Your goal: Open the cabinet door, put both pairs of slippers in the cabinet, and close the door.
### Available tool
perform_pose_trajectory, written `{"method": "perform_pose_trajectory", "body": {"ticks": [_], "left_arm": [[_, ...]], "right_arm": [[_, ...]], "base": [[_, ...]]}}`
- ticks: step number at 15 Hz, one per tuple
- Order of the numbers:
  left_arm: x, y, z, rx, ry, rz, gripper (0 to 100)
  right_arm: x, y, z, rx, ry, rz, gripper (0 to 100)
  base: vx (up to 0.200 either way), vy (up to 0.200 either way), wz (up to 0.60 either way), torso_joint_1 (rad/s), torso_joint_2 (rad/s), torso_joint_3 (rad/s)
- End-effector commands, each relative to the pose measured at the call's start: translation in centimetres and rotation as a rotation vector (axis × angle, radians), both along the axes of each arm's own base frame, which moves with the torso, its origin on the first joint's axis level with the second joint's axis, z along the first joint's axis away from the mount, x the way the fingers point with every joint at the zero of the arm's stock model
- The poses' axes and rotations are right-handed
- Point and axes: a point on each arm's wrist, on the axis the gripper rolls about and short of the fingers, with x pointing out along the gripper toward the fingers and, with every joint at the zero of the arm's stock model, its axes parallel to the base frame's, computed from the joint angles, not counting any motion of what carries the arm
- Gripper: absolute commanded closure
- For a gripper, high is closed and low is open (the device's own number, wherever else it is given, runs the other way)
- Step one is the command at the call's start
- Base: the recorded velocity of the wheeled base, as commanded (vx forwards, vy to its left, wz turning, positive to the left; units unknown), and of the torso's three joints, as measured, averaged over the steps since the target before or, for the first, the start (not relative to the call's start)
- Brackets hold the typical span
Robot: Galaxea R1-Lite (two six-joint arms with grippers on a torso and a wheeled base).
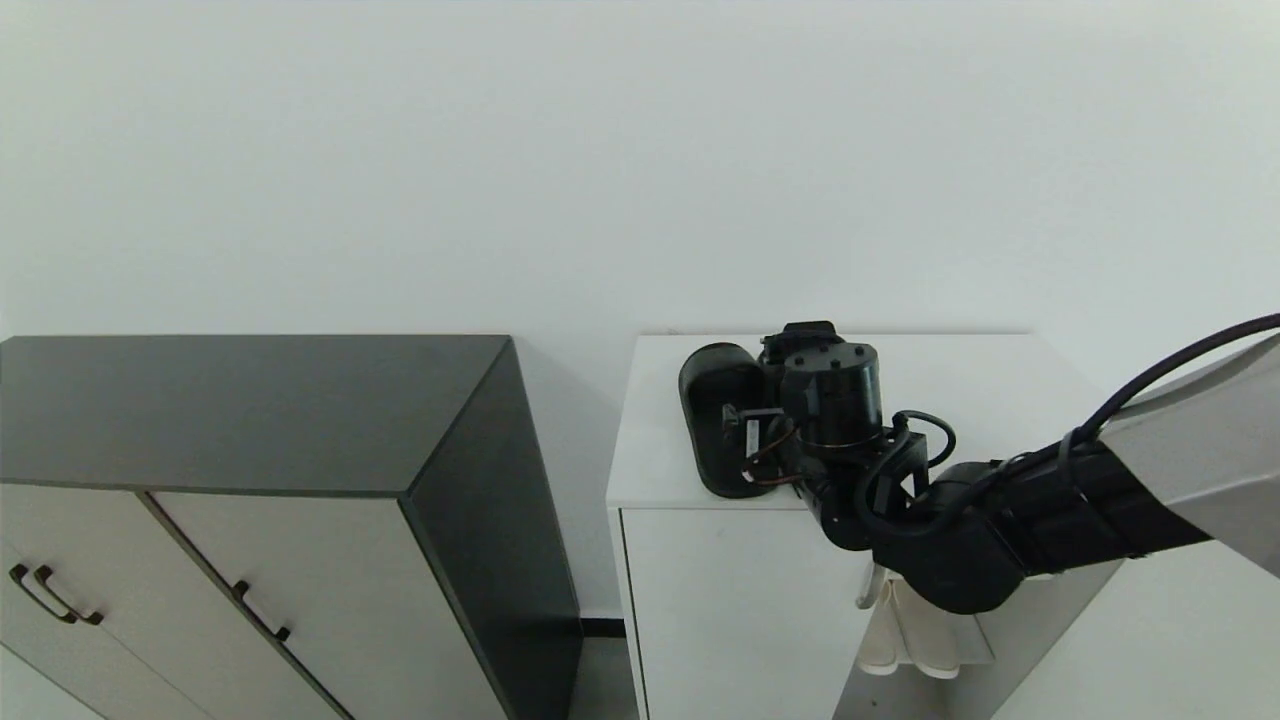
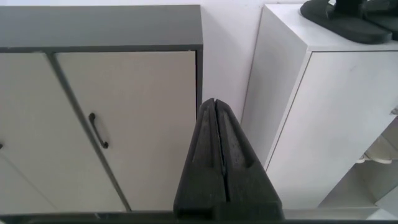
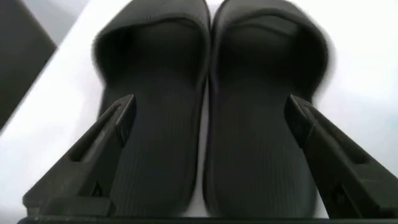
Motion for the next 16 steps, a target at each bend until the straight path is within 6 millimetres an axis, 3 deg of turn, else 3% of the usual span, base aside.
{"method": "perform_pose_trajectory", "body": {"ticks": [1, 10, 11, 16], "left_arm": [[0.0, 0.0, 0.0, -0.001, 0.0, 0.001, 100], [0.0, 0.0, 0.0, -0.005, 0.0, 0.001, 100], [0.0, 0.0, 0.0, -0.005, 0.0, 0.001, 100], [0.0, 0.0, 0.0, -0.005, 0.0, 0.001, 100]], "right_arm": [[1.3, 0.3, -1.3, -0.015, 0.016, -0.014, 0], [6.5, 0.6, -2.3, -0.028, -0.034, -0.06, 0], [7.0, 0.6, -2.3, -0.021, -0.04, -0.057, 100], [7.9, 0.5, -2.1, -0.007, -0.055, -0.061, 100]], "base": [[0.0, 0.0, 0.0, 0.0, 0.0, 0.0], [0.0, 0.0, 0.0, 0.0, 0.0, 0.0], [0.0, 0.0, 0.0, 0.0, 0.0, 0.0], [0.0, 0.0, 0.0, 0.0, 0.0, 0.0]]}}
